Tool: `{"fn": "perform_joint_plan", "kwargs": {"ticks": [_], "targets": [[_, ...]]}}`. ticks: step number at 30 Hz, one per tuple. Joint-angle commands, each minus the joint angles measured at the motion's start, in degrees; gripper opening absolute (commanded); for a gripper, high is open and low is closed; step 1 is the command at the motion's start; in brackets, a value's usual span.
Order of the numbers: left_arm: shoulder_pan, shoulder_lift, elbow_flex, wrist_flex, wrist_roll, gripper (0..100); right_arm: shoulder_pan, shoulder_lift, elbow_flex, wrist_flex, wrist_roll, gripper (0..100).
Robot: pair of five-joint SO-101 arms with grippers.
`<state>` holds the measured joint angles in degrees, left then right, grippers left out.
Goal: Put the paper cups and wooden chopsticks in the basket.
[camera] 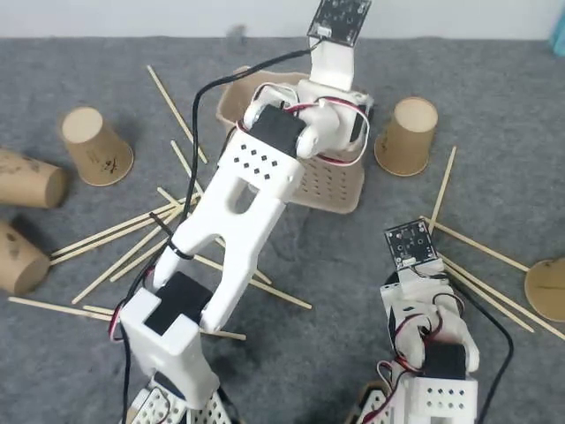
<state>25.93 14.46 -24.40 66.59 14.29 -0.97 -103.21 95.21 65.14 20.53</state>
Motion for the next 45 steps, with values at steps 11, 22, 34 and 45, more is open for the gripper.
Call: {"fn": "perform_joint_plan", "kwargs": {"ticks": [11, 22, 34, 45], "targets": [[-2.2, -12.0, -14.9, 19.1, -8.2, 24, -0.1, -0.7, 0.1, -1.5, 0.6, 0.9], [-19.7, -6.2, -17.6, 28.6, -13.5, 18, -0.1, -0.7, 0.1, -1.4, 0.6, 0.9], [-20.4, 9.6, -18.0, 20.3, -14.9, 18, -0.1, -0.7, 0.1, -1.4, 0.6, 0.9], [-20.3, 12.7, -18.0, 27.6, -14.4, 1, -0.1, -0.7, 0.1, -1.5, 0.6, 0.9]]}}
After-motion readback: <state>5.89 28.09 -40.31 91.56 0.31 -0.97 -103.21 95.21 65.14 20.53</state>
